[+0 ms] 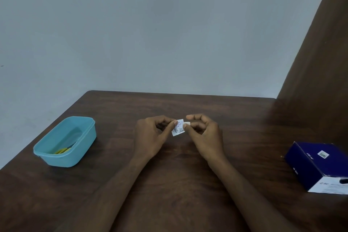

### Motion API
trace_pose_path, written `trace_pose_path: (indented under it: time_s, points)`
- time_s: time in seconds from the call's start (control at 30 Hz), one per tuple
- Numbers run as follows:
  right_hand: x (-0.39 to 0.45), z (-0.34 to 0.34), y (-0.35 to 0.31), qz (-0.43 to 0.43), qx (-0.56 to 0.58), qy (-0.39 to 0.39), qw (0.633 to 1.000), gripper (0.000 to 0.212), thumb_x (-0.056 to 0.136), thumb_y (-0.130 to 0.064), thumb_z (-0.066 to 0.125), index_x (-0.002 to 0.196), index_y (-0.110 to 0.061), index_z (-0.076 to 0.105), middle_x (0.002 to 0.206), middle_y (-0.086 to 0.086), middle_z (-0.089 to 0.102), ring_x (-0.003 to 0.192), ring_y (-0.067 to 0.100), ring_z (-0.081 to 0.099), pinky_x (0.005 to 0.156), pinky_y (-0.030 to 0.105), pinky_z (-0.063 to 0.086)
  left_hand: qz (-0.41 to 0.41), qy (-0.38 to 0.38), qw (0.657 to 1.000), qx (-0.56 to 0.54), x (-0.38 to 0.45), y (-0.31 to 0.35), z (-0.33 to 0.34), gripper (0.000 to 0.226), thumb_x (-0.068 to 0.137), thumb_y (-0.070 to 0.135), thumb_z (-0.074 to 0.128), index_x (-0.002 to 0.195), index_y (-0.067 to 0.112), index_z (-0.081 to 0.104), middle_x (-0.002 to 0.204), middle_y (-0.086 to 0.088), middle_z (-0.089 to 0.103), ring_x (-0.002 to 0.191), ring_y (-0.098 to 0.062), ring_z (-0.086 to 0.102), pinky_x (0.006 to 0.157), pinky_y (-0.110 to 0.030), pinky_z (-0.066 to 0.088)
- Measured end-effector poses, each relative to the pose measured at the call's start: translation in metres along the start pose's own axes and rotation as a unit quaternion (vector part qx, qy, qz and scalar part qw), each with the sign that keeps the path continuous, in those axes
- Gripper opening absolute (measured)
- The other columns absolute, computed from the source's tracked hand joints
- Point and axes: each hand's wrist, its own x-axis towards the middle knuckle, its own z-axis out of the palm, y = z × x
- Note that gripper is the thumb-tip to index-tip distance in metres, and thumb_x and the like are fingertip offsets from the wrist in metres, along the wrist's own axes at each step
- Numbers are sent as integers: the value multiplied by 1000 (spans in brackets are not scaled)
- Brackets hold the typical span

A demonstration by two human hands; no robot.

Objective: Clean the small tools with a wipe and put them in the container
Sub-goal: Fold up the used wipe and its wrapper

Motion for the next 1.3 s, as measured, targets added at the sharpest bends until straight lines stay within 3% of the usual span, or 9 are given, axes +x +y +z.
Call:
trace_pose_path:
  time_s: [0.13,0.27,0.47,0.6,0.77,0.9,1.0,1.2,1.3]
  points:
    - [-3,3,-1,7,-16,-48,999,30,83,-32,90,107,-30,71,82,-13,81,78,10,77,80,35,62,14,-19,1000,1,-1,1,-1,6,94,37,82,97,35,87,85,24,80,75,4,76,65,-35,64]
    - [1,0,2,44,9,-60,997,30,83,-28,91,101,-22,68,83,-10,82,85,12,79,88,43,62,16,-23,1000,5,-1,2,-1,8,94,39,82,99,35,87,86,23,80,76,3,76,64,-35,64]
    - [3,-1,4,58,17,-76,995,22,84,-24,90,95,-18,72,86,-5,83,86,12,80,89,44,63,10,-12,1000,6,0,4,-1,4,93,36,83,95,35,87,82,24,79,69,5,74,62,-29,62]
    - [2,-3,4,59,64,-62,994,13,84,-19,90,87,-13,79,87,2,83,89,22,81,88,47,62,5,-15,1000,5,0,2,-1,5,94,36,83,97,35,87,83,24,80,69,3,74,61,-30,61]
    - [2,-1,4,67,74,-52,994,10,85,-19,89,94,-15,84,90,1,84,91,22,81,91,50,64,-5,-13,1000,-9,2,2,0,5,94,33,83,96,34,87,84,22,81,73,3,75,63,-33,63]
    - [2,-1,3,59,65,-43,995,28,79,-19,94,102,-20,78,87,1,83,84,24,80,83,42,63,-6,-13,1000,-8,1,2,-1,5,95,34,83,97,33,87,86,22,81,74,1,76,63,-35,64]
    - [1,0,0,40,24,-30,998,36,74,-27,97,100,-25,73,78,-2,80,71,14,74,73,32,58,-5,-19,1000,-13,0,2,-1,6,95,34,82,97,33,87,86,22,81,75,1,76,65,-36,64]
    - [2,-5,-1,2,-46,-70,997,27,87,-27,87,108,-28,69,82,-16,81,81,3,75,86,34,58,9,-29,1000,1,-1,3,-1,9,95,41,81,99,36,86,85,24,80,74,0,76,63,-37,63]
    - [3,-6,-1,6,-44,-66,997,26,83,-29,90,104,-24,74,89,-23,80,81,1,76,84,31,59,7,-25,1000,2,0,3,-2,9,95,40,81,99,35,87,85,24,80,74,1,76,64,-36,63]
